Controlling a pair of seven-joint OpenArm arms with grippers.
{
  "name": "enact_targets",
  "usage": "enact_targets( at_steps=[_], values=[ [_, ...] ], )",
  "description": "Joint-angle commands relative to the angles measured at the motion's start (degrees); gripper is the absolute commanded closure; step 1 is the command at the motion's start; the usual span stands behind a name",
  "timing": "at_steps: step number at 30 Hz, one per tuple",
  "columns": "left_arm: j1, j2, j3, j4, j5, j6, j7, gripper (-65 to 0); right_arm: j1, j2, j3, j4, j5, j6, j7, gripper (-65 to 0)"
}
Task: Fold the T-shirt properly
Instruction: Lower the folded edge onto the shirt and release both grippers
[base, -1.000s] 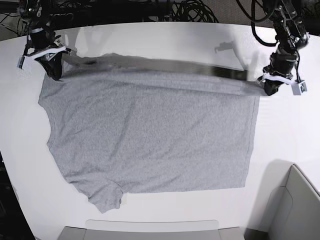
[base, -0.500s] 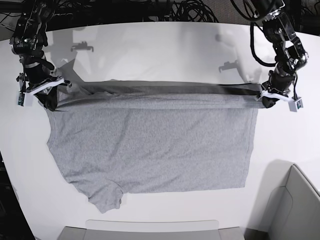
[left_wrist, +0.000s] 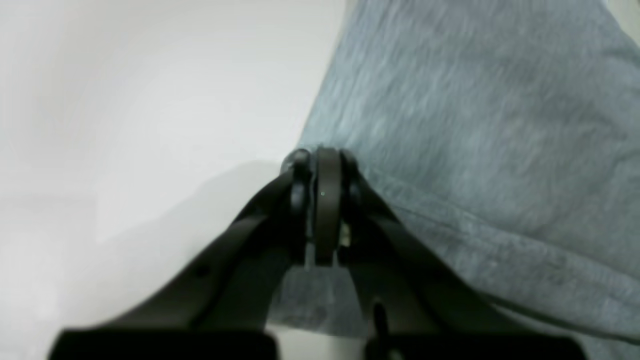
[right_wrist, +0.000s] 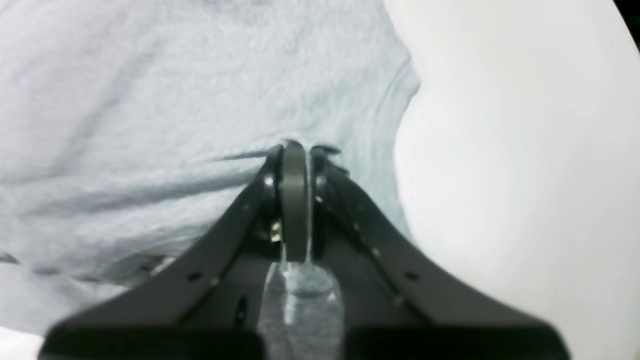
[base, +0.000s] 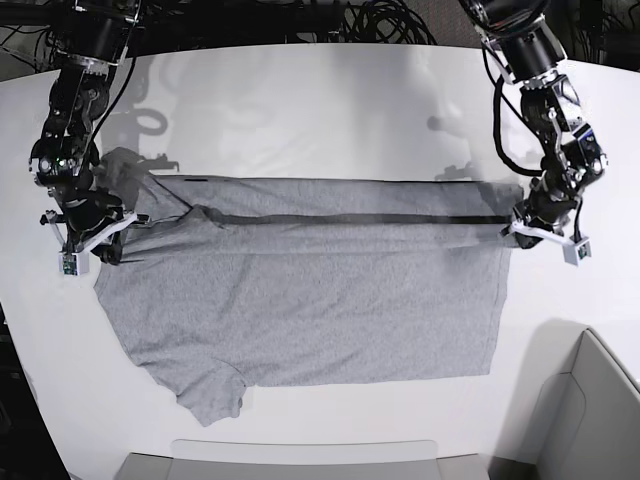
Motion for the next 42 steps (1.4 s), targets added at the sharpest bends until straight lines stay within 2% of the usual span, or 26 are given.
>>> enact_targets(
  at_steps=[1,6,12,17,25,28,33,34,36,38,40,42],
  values=[
    [-2.0,-0.8,0.0,-0.3,0.8,0.0,-1.4,0.0,2.6,0.8,0.3,-0.3,-1.1,0.7,1.5,0.0],
    [-7.4,-0.7,0.0,-8.9,3.7,0.0,-2.0,0.0,8.5,0.7,0.2,-7.9,-4.7,3.2,1.9,0.0],
    [-9.7,-0.7,0.3,-14.8,4.1,0.0,-6.1,0.0,12.3,0.7,-1.3,-17.0,-9.7,3.8,9.6,0.0],
    [-11.4,-1.1,2.9,-18.4,4.1,0.0,-8.7,0.0,14.2,0.7,-2.6,-21.8,-11.3,3.8,12.7,0.0],
    [-11.7,-1.2,3.3,-20.9,4.1,0.0,-10.1,0.0,17.4,0.8,-2.9,-23.1,-11.5,3.8,13.1,0.0],
    [-11.7,-1.2,3.3,-20.9,4.1,0.0,-10.5,0.0,18.6,1.3,-6.5,-25.8,-11.5,3.7,13.2,0.0],
    [-11.7,-1.2,3.3,-20.6,4.1,0.0,-9.9,0.0,18.7,1.2,-8.0,-26.7,-11.5,3.5,13.2,0.0],
    [-11.6,-1.2,3.4,-20.5,4.1,0.0,-9.6,-0.1,18.7,1.2,-8.0,-26.7,-11.5,3.5,13.0,-1.9],
    [-11.5,-1.2,3.2,-19.1,4.1,0.0,-8.9,-10.2,18.7,1.2,-7.7,-26.5,-11.5,3.5,12.9,-10.6],
    [-11.2,-1.2,3.3,-16.8,4.1,0.0,-8.9,-17.1,18.7,1.3,-7.5,-26.5,-11.4,3.5,12.9,-19.5],
    [-9.7,-1.2,3.3,-14.4,4.1,0.0,-8.8,-18.3,18.2,1.3,-7.4,-24.6,-10.9,3.6,12.9,-26.3],
    [-8.5,-1.2,3.1,-11.9,4.1,0.0,-8.8,-18.3,16.8,1.3,-6.5,-21.1,-10.9,3.7,12.8,-28.0]
  ],
)
